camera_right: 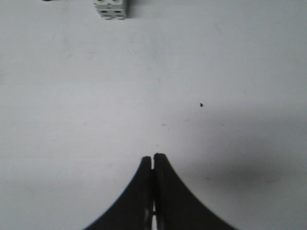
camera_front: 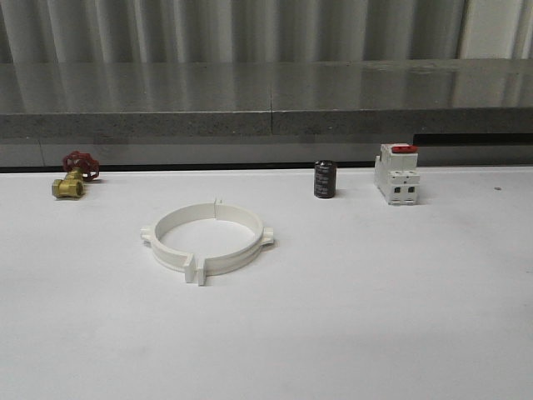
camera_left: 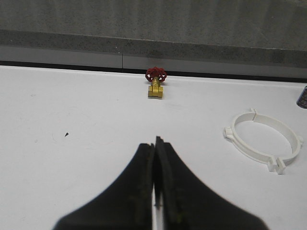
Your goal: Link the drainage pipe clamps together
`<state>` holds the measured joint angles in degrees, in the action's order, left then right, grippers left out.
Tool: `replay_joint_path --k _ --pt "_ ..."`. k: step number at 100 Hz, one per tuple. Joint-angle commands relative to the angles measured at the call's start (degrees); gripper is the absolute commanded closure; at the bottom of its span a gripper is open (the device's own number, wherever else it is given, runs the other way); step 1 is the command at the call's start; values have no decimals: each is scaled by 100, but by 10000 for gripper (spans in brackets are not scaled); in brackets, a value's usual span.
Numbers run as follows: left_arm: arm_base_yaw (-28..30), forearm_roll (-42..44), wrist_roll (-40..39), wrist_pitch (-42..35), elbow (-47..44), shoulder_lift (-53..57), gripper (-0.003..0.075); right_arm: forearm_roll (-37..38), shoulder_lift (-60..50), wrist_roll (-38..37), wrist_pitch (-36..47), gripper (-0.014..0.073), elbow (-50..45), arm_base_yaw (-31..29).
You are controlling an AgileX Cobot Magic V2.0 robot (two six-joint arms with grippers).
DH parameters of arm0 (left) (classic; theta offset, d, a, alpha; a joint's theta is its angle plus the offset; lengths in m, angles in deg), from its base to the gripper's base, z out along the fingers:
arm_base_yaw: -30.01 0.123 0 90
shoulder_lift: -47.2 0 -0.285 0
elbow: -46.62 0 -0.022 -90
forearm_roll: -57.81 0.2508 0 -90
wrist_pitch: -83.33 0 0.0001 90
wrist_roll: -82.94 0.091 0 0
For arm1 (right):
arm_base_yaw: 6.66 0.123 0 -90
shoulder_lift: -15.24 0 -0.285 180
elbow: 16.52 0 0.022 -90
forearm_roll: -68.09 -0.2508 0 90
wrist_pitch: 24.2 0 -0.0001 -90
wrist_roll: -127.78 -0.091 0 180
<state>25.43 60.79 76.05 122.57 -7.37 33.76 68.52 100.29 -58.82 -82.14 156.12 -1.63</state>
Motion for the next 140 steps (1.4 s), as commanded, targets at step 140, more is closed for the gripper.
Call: replay_joint_path --k 140 --pt "9 6 -11 -415 138 -58 741 500 -7899 80 5511 660 -7075 -694"
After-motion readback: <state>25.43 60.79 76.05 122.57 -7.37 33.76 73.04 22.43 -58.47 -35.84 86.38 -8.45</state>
